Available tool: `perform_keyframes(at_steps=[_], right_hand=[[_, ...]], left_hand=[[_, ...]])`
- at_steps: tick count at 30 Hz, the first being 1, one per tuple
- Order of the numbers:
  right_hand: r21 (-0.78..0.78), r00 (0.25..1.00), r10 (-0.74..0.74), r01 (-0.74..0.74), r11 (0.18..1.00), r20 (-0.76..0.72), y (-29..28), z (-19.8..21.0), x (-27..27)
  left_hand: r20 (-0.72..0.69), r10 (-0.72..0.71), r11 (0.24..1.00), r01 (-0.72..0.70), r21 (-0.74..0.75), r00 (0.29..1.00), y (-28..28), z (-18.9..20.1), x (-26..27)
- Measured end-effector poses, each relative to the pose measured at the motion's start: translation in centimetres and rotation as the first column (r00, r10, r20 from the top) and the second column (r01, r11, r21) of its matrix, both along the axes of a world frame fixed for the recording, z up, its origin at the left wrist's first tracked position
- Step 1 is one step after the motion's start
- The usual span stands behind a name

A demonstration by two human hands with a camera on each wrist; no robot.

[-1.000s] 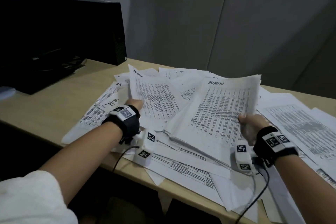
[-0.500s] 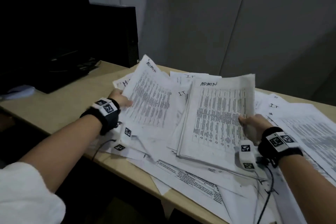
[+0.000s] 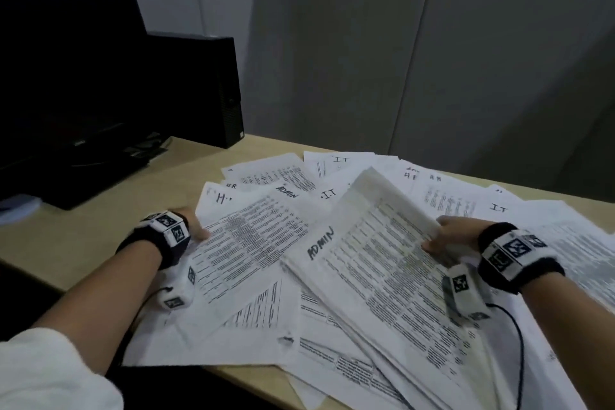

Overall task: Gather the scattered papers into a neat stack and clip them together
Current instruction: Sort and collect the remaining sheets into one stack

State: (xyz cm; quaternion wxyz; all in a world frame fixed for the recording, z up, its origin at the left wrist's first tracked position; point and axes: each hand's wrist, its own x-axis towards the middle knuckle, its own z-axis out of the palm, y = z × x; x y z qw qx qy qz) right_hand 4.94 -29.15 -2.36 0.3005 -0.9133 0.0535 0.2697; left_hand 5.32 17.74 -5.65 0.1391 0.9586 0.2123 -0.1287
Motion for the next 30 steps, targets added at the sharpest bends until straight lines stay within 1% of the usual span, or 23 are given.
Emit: perform_keyframes(at_steps=[2, 4, 5, 7, 8, 9, 11, 13, 17, 20, 24, 25, 27, 30], right_hand=[[-0.058, 0.995, 0.099, -0.099, 0.993, -0.001, 2.1, 0.1, 0.0], [-0.144, 0.982, 0.189, -0.184, 0.972, 0.027, 4.5, 0.0, 0.2], [-0.158, 0.974, 0.227, -0.220, 0.963, 0.028, 5.7, -0.1, 0.2], [-0.199, 0.950, 0.310, -0.296, 0.934, 0.042, 7.6, -0.7, 0.6], [-0.240, 0.944, 0.325, -0.303, 0.922, 0.058, 8.3, -0.8, 0.8], [-0.264, 0.939, 0.334, -0.304, 0.916, 0.080, 8.9, -0.9, 0.9], [-0.280, 0.931, 0.352, -0.315, 0.907, 0.093, 9.8, -0.8, 1.1], [-0.286, 0.925, 0.371, -0.334, 0.898, 0.082, 10.4, -0.8, 1.2], [-0.304, 0.917, 0.383, -0.335, 0.892, 0.110, 10.4, -1.0, 1.5], [-0.251, 0.934, 0.315, -0.269, 0.930, 0.167, 9.0, -0.1, 2.0], [-0.075, 0.958, 0.116, -0.100, 0.992, 0.262, 5.7, 1.8, 2.7], [-0.045, 0.959, 0.053, -0.042, 0.998, 0.279, 4.7, 1.9, 2.9], [0.009, 0.950, -0.079, 0.080, 0.997, 0.303, 2.9, 1.8, 3.4], [0.071, 0.914, -0.250, 0.241, 0.968, 0.318, 1.1, 0.8, 3.7]], left_hand=[[0.024, 0.001, 0.999, 0.000, -0.041, 1.000, 0.0, -0.1, 0.6], [0.016, -0.026, 0.989, 0.028, -0.146, 1.000, 0.2, -0.2, 1.0], [0.003, -0.031, 0.977, 0.031, -0.211, 1.000, 0.2, -0.3, 1.0], [-0.018, -0.022, 0.948, 0.015, -0.319, 1.000, 0.3, -0.6, 0.6], [-0.019, -0.012, 0.938, 0.004, -0.347, 1.000, 0.2, -0.5, 0.4], [-0.006, 0.012, 0.932, -0.013, -0.363, 1.000, 0.2, -0.7, 0.2], [0.014, 0.051, 0.938, -0.043, -0.344, 0.999, 0.1, -0.5, -0.2], [0.020, 0.038, 0.939, -0.029, -0.343, 0.999, 0.3, -0.6, -0.3], [0.095, 0.057, 0.944, -0.023, -0.330, 0.994, 0.2, -0.3, -1.0], [0.070, 0.084, 0.943, -0.056, -0.328, 0.994, 0.8, -0.4, -1.3], [0.040, 0.206, 0.918, -0.179, -0.353, 0.978, 2.0, -0.2, -1.8], [0.041, 0.232, 0.901, -0.198, -0.387, 0.972, 2.6, -0.4, -1.7], [-0.012, 0.253, 0.866, -0.232, -0.442, 0.968, 2.8, -0.1, -1.9], [-0.103, 0.231, 0.762, -0.245, -0.599, 0.968, 1.9, 0.3, -2.5]])
